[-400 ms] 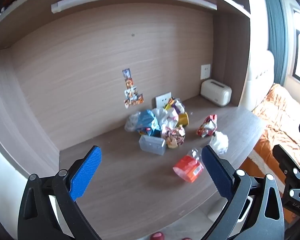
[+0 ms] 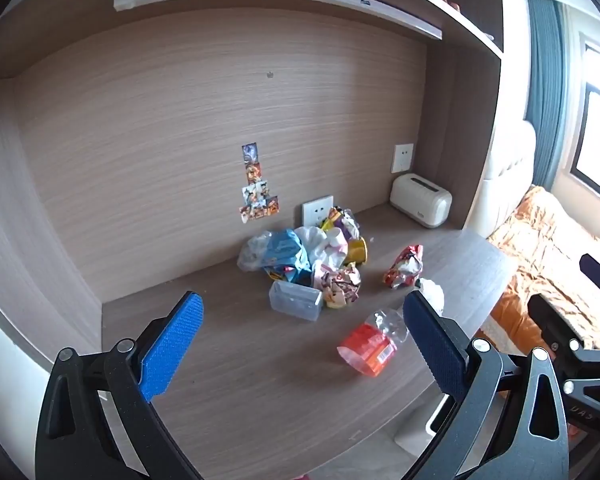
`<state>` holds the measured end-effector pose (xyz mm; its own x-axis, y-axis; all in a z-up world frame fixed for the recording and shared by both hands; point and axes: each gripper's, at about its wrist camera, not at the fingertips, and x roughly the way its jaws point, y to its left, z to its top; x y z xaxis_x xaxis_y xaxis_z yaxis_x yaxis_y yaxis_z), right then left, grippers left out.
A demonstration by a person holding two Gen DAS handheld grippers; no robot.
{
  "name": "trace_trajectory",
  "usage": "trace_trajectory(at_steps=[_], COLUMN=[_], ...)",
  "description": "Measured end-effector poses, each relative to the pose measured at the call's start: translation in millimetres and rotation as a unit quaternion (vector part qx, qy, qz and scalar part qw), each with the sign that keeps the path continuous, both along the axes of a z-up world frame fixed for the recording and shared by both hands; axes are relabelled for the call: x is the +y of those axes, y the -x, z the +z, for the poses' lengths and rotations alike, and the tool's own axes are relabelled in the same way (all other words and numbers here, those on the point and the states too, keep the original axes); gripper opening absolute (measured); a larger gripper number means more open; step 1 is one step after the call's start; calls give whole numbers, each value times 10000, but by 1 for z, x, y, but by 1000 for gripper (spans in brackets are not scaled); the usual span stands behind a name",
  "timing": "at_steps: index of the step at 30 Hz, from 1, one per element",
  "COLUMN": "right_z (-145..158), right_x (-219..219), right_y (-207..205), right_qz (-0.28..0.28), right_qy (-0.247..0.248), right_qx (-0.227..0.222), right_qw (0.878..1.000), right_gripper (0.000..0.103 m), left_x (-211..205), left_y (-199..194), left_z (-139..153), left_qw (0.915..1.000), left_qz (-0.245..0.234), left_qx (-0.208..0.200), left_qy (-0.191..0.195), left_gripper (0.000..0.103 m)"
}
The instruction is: Collect trash
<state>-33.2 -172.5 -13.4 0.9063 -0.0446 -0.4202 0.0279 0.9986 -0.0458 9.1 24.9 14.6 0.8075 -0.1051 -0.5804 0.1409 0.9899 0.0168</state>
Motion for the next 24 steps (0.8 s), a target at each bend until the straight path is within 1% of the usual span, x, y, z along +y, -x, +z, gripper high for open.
trace_trajectory(at_steps=[2,4,6,8,10,13,16,21,24], right_z=[-1,2,5,4,4,0,-2,-4,-3], right_x=[5,10,5,6,6,11,14,18,18], right_y=[3,7,4,3,1,-1,0,-7,-8], right_qz=[-11,-41,1,40,90,58,118,210,227], right_qy=[-72,-19,-54,-109,-116,-36,-35,-63,-166], right_qx=[20,35,107,136,198,271,286,438,417], right_qw=[10000,10000,9999,9998,9997,9996,9995,9988,9987], right_gripper=[99,99,99,99,99,99,99,99,99], left_x=[3,7,8,6,4,2,2,9,14], left_y=[-2,-4,-5,-6,-6,-7,-7,-11,-14], left_z=[-1,-3,-5,-8,-11,-15,-17,-18,-19], left_qw=[10000,10000,10000,9999,9997,9995,9994,9993,9991], left_qz=[40,-45,7,-137,-182,-264,-292,-359,-364], left_qx=[-8,30,43,58,42,116,75,138,151], left_qy=[20,74,4,-82,-130,-129,-159,42,162], left_gripper=[98,98,98,98,98,98,98,98,98])
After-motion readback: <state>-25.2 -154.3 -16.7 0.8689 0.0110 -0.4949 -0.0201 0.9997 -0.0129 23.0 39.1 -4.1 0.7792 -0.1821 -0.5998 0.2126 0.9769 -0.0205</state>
